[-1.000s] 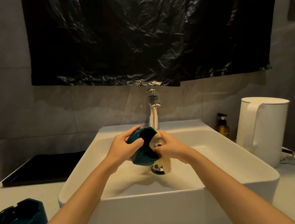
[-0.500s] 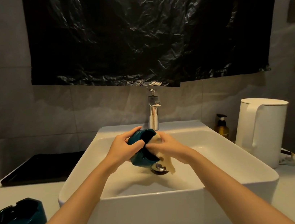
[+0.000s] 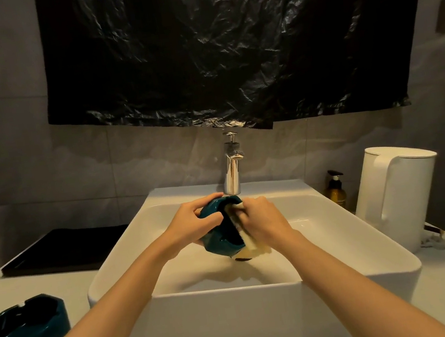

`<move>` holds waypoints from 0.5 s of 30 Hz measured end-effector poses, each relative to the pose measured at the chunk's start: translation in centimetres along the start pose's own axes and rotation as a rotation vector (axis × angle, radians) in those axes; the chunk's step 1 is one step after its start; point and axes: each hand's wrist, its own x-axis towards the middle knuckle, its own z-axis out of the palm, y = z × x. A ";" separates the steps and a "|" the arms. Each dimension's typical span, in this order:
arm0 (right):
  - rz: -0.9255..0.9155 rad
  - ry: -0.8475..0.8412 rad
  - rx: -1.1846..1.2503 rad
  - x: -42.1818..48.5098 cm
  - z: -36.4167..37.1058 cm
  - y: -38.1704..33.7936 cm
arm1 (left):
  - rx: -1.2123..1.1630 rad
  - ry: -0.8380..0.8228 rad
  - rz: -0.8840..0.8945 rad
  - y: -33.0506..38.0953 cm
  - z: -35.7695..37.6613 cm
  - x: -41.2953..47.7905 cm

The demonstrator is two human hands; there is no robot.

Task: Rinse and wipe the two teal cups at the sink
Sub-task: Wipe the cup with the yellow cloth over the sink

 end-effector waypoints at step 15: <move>-0.004 -0.052 0.198 -0.4 0.0 -0.5 | 0.023 -0.037 -0.034 0.2 -0.2 -0.1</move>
